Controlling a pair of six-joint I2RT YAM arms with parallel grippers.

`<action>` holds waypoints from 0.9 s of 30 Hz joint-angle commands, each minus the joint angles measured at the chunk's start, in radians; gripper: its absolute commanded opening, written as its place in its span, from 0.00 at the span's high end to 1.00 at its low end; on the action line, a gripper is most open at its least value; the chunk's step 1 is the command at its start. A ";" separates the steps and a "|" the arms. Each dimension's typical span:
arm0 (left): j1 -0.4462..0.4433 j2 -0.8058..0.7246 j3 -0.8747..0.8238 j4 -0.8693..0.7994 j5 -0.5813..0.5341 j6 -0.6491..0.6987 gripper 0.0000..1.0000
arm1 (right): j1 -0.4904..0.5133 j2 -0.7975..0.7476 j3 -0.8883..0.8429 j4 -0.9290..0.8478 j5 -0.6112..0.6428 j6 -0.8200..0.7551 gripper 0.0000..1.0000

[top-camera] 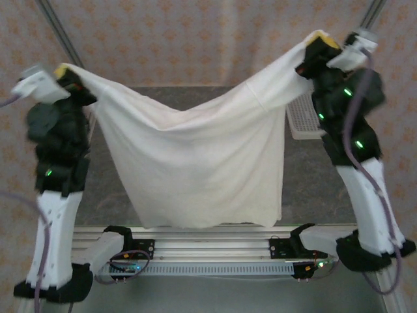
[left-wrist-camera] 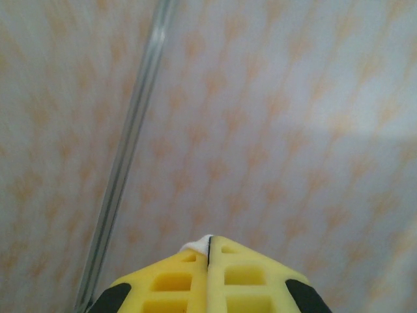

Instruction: Fold the inside-out t-shirt

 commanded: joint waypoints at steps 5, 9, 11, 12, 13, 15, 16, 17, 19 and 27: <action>0.026 0.289 -0.174 0.199 0.002 -0.044 0.93 | -0.164 0.301 -0.122 0.044 -0.203 0.213 0.88; 0.032 0.435 -0.166 0.215 0.039 -0.099 0.03 | -0.165 0.407 -0.116 -0.014 -0.253 0.272 0.35; 0.032 0.428 -0.151 0.187 0.075 -0.093 0.00 | -0.166 0.372 -0.140 -0.011 -0.246 0.273 0.28; 0.032 0.413 -0.136 0.155 0.092 -0.087 0.00 | -0.166 0.349 -0.146 -0.023 -0.253 0.262 0.27; 0.032 0.398 -0.119 0.105 0.106 -0.088 0.00 | -0.165 0.324 -0.148 -0.042 -0.264 0.253 0.27; 0.032 0.361 -0.079 -0.019 0.169 -0.090 0.00 | -0.166 0.274 -0.159 -0.105 -0.299 0.249 0.27; 0.032 0.336 -0.076 -0.064 0.247 -0.086 0.00 | -0.166 0.243 -0.176 -0.143 -0.319 0.254 0.27; 0.031 0.307 -0.088 -0.096 0.343 -0.080 0.00 | -0.165 0.207 -0.209 -0.174 -0.333 0.266 0.28; 0.017 0.250 -0.130 -0.149 0.513 -0.084 0.00 | -0.166 0.124 -0.310 -0.200 -0.344 0.301 0.28; -0.454 0.117 -0.315 -0.411 0.544 0.114 0.01 | -0.166 -0.215 -0.785 -0.384 -0.320 0.412 0.29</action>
